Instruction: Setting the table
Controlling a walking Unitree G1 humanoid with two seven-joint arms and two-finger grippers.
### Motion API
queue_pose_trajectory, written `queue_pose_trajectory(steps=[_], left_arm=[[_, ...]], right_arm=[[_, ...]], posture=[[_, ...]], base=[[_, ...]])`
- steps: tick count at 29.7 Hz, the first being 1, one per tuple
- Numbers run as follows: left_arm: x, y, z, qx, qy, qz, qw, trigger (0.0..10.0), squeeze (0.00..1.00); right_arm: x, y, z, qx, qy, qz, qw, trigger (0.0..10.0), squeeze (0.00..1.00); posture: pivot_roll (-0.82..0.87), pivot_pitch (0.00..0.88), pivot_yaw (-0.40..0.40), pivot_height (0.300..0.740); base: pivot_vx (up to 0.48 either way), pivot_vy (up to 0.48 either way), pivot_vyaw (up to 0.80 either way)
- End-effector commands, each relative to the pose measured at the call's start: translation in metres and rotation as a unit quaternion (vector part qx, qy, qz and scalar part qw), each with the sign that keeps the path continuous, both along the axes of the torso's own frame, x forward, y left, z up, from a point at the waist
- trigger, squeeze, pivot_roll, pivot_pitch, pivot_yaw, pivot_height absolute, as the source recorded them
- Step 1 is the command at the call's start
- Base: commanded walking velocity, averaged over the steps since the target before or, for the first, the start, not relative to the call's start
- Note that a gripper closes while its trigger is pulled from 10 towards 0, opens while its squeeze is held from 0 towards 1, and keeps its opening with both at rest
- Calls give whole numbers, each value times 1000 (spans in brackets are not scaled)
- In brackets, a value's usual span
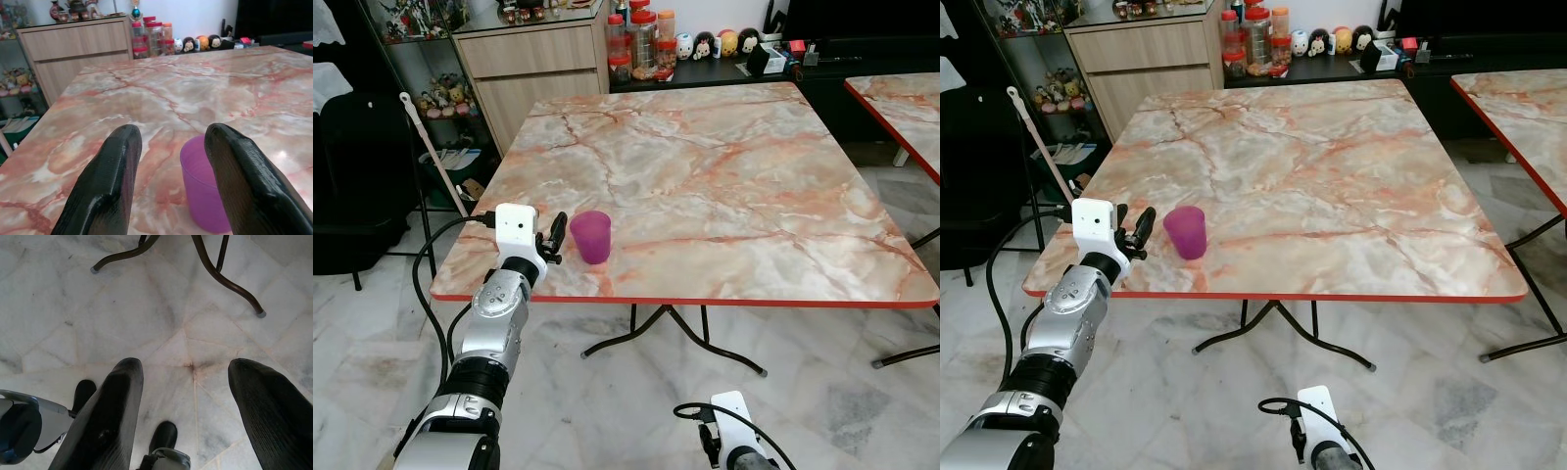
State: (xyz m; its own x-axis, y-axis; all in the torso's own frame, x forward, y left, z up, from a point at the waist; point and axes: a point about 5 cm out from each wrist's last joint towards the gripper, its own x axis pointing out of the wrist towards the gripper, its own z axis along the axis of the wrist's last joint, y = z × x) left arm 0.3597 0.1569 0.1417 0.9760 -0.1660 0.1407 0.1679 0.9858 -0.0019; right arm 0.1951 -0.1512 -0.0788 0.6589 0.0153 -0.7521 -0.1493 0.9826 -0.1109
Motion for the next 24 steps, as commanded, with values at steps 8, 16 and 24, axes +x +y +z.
queue_pose_trajectory(steps=[8,16,24], left_arm=[[3,5,16,-26,-31,29,999,10000,0],[5,12,25,-27,-48,45,997,10000,0],[6,13,31,-28,-57,48,997,10000,0]], right_arm=[[3,2,2,2,-4,2,1000,10000,0],[0,1,0,0,1,3,1000,10000,0],[0,3,0,3,2,6,1000,10000,0]], posture=[[9,0,100,740],[11,0,101,740],[10,0,101,740]], base=[[336,0,0],[408,0,0],[418,0,0]])
